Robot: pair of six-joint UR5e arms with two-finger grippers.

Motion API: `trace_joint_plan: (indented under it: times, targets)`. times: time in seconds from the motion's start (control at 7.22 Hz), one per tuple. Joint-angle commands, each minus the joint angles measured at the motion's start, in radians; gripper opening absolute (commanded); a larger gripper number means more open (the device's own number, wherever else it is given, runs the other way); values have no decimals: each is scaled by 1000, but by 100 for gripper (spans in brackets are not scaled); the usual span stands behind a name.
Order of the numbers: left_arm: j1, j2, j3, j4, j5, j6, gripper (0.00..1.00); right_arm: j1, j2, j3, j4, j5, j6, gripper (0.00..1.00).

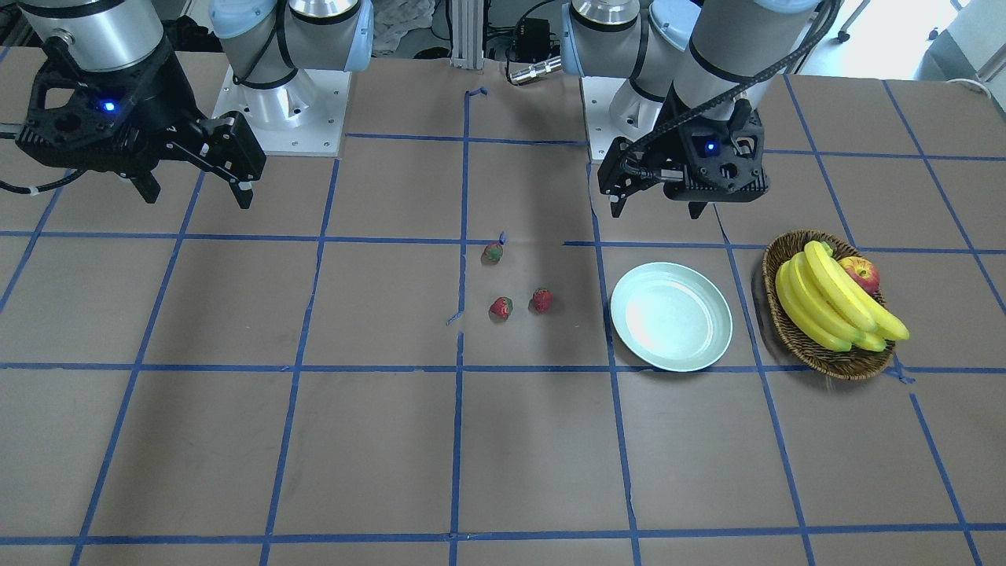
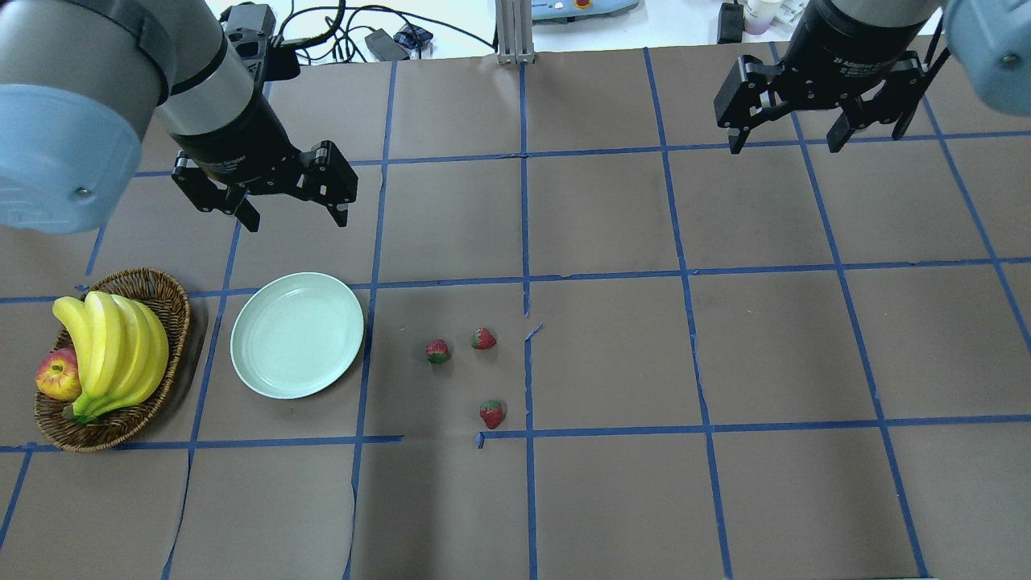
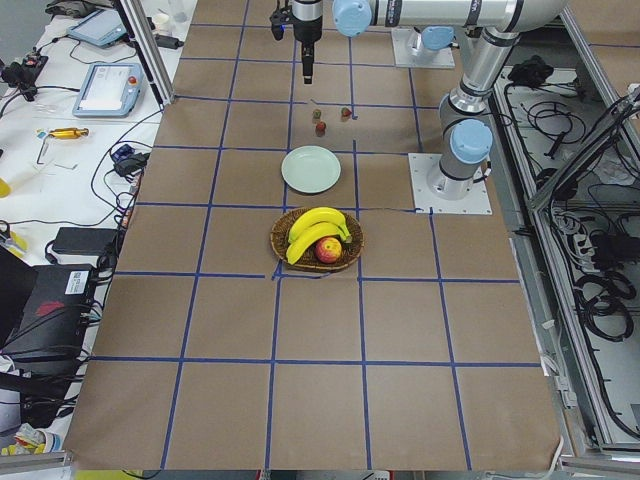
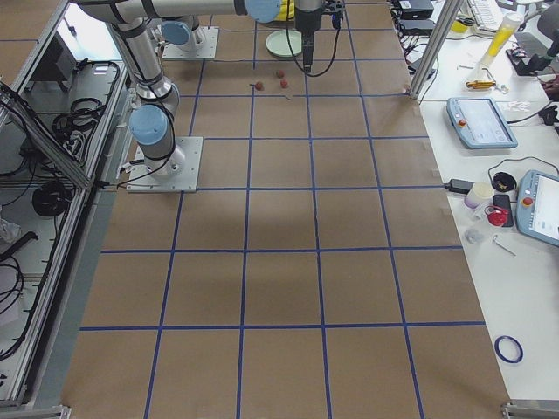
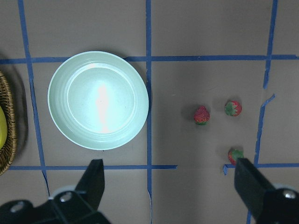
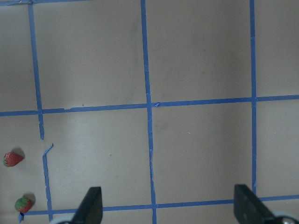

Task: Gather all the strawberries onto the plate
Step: 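Reach the left gripper to the strawberry nearest the plate and grasp it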

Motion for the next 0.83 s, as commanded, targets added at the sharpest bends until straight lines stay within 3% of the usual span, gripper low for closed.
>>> trace_joint_plan:
  times: [0.0, 0.42, 0.55, 0.69]
  targets:
    - [-41, -54, -80, 64, -9, -96, 100, 2, 7, -10, -2, 1, 7, 100]
    - [-139, -149, -288, 361, -12, -172, 100, 2, 7, -9, -2, 2, 7, 100]
    - [-142, -177, -352, 472, -54, -174, 99, 2, 7, -4, -2, 1, 4, 100]
    - [-148, -207, -391, 517, -81, -174, 93, 4, 7, -4, -2, 1, 6, 100]
